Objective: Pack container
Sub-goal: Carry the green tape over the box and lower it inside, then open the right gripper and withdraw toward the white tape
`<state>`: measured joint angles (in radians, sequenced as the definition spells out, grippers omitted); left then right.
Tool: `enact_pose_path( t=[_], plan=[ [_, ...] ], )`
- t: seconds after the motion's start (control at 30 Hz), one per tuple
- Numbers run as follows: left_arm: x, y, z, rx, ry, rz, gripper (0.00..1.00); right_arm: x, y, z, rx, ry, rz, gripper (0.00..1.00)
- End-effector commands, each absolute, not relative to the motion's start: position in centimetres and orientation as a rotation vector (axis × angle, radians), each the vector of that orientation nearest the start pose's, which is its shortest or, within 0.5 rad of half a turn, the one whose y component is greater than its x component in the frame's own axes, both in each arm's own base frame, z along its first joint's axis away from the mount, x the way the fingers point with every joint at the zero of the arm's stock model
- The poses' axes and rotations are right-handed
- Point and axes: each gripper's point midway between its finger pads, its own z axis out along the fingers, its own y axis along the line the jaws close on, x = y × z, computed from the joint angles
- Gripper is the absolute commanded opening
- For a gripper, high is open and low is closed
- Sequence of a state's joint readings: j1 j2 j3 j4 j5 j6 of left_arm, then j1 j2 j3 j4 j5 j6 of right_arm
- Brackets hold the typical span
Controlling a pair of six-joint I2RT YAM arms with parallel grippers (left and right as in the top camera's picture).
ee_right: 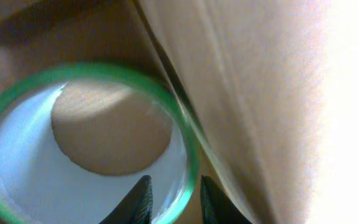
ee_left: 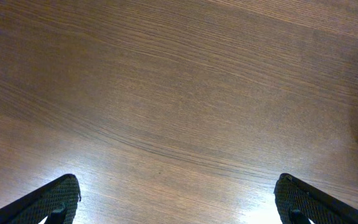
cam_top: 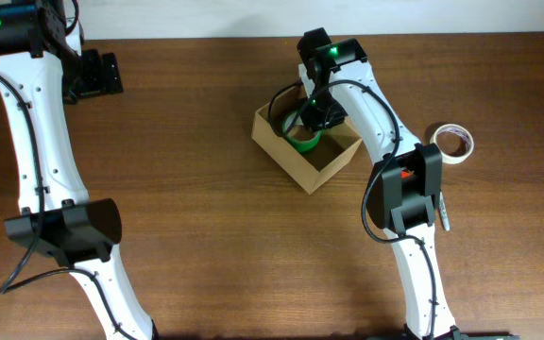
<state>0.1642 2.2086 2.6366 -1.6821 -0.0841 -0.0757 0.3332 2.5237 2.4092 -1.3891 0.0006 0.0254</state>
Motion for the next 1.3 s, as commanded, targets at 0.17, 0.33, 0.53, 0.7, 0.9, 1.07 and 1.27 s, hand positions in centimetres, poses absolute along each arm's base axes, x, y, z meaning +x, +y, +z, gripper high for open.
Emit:
enact_pose_path(
  t=[0.17, 0.33, 0.53, 0.7, 0.9, 1.07, 1.27],
  plan=[
    [44.2, 8.7, 25.1, -0.376, 2.795, 0.122, 1.0, 47.6, 17.1, 13.1, -0.496, 2.874, 0.036, 0.3],
    [44.2, 8.7, 25.1, -0.376, 2.795, 0.123, 1.0, 46.3, 15.2, 21.3, -0.456, 2.73, -0.07, 0.36],
    [44.2, 8.7, 25.1, -0.376, 2.795, 0.123, 1.0, 43.6, 10.3, 31.3, -0.304, 2.545, -0.074, 0.38],
    [44.2, 8.7, 25.1, -0.376, 2.795, 0.122, 1.0, 40.9, 1.1, 35.8, -0.023, 2.449, -0.13, 0.38],
    [44.2, 8.7, 25.1, -0.376, 2.794, 0.123, 1.0, 35.9, -11.9, 31.3, 0.56, 2.513, -0.219, 0.53],
    [44.2, 8.7, 25.1, -0.376, 2.795, 0.123, 1.0, 35.1, -16.1, 24.4, 0.863, 2.608, -0.05, 0.53],
    [44.2, 8.7, 25.1, -0.376, 2.795, 0.122, 1.0, 37.8, -17.9, 17.2, 1.021, 2.694, 0.049, 0.53]
  ],
)
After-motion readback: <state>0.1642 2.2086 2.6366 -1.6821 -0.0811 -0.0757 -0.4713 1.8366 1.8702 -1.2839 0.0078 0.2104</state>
